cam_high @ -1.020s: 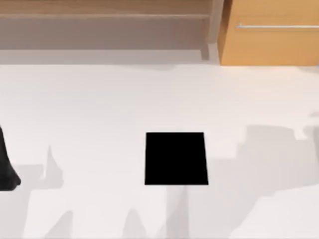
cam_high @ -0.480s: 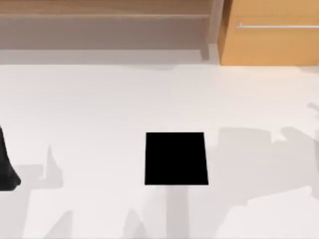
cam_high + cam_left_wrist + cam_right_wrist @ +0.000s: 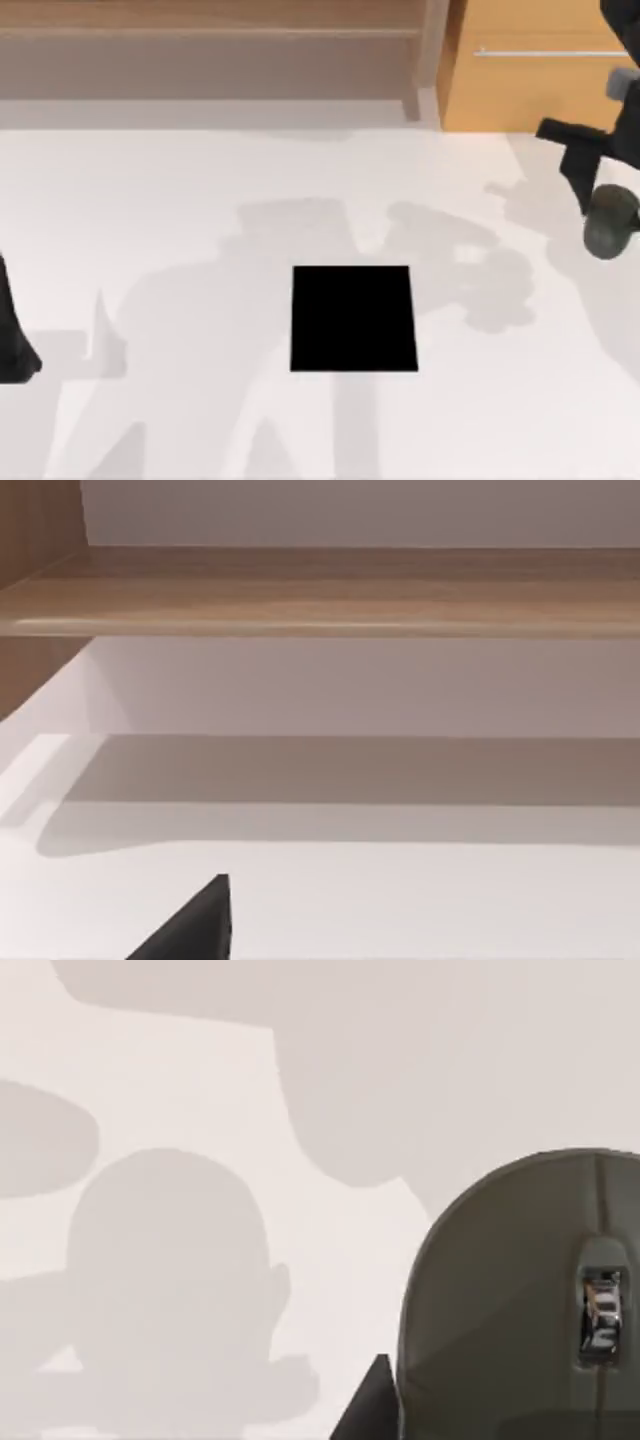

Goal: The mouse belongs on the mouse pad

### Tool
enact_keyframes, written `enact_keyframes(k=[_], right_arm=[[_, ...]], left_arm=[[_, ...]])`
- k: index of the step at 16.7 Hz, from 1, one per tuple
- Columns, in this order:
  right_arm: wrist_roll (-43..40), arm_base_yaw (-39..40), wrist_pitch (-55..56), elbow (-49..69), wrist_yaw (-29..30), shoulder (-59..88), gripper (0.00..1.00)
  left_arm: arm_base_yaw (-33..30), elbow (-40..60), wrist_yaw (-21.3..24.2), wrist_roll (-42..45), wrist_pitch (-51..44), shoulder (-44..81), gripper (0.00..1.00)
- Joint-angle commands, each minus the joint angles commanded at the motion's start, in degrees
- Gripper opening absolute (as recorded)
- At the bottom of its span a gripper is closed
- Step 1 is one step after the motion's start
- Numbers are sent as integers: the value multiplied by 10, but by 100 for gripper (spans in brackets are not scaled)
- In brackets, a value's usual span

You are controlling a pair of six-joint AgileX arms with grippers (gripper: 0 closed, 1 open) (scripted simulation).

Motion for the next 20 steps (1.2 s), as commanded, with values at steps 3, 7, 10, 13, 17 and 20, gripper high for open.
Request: enact_keyframes(k=[3, 7, 10, 13, 17, 20], right_arm=[[32, 138, -18, 83, -1, 70, 0], [66, 271, -31, 173, -2, 139, 0], [77, 307, -32, 201, -1, 159, 0], [77, 308, -32, 202, -1, 159, 0], [81, 305, -31, 197, -7, 158, 0], [86, 301, -30, 184, -24, 162, 0]], left_arm=[[0, 0, 0, 0, 0, 0, 100], [0, 0, 0, 0, 0, 0, 100], [0, 0, 0, 0, 0, 0, 100], [0, 0, 0, 0, 0, 0, 100], [0, 0, 0, 0, 0, 0, 100], [0, 0, 0, 0, 0, 0, 100]])
